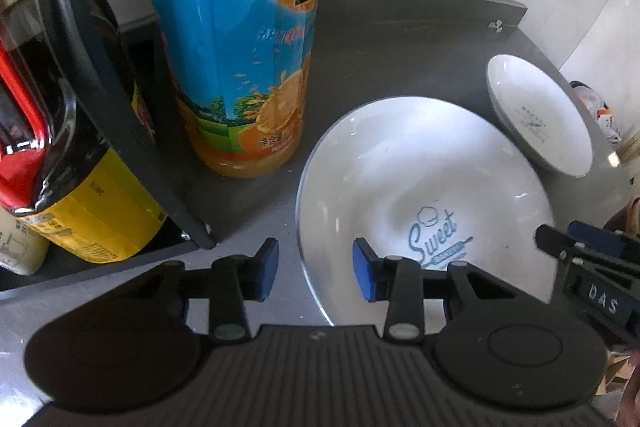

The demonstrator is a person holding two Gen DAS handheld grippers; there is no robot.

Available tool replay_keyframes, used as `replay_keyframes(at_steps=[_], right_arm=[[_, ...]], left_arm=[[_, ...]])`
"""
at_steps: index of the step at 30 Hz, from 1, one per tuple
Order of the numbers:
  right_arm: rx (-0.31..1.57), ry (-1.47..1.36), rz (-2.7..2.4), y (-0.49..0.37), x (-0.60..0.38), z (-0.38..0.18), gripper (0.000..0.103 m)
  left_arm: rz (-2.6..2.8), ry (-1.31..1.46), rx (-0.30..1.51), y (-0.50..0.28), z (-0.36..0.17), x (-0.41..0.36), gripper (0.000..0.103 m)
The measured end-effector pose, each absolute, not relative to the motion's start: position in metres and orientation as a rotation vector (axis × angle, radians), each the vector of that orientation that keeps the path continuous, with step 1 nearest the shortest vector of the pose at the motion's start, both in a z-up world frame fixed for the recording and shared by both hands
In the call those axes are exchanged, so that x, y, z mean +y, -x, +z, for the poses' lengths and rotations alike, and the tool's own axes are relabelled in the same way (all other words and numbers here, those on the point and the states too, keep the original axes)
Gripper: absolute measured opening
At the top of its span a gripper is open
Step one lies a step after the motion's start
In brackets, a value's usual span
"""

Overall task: Organize plates and bowls
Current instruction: 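Close both grippers on the rim of the 'Sweet' plate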

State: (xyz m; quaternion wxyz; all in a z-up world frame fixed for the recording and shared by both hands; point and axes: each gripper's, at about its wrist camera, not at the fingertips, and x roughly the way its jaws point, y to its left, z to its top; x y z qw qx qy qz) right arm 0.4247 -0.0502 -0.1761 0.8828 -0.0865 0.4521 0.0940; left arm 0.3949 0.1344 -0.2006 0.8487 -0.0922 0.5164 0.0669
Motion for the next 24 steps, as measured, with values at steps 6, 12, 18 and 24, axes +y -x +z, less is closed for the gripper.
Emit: replay_keyframes(at_steps=[6, 12, 18, 24], right_arm=[[0.987, 0.162, 0.189, -0.438, -0.050, -0.191, 0.027], [1.002, 0.128, 0.213, -0.453, -0.050, -0.201, 0.025], [1.001, 0.112, 0.235, -0.458, -0.050, -0.204, 0.026], [1.019, 0.068, 0.256, -0.456, -0.054, -0.202, 0.021]], left_arm=[[0.139, 0.224, 1.109, -0.401, -0.211, 0.142, 0.025], [0.132, 0.242, 1.105, -0.408, -0.215, 0.140, 0.021], [0.140, 0.264, 1.098, -0.407, -0.215, 0.143, 0.020], [0.170, 0.272, 1.101, -0.400, -0.211, 0.146, 0.020]])
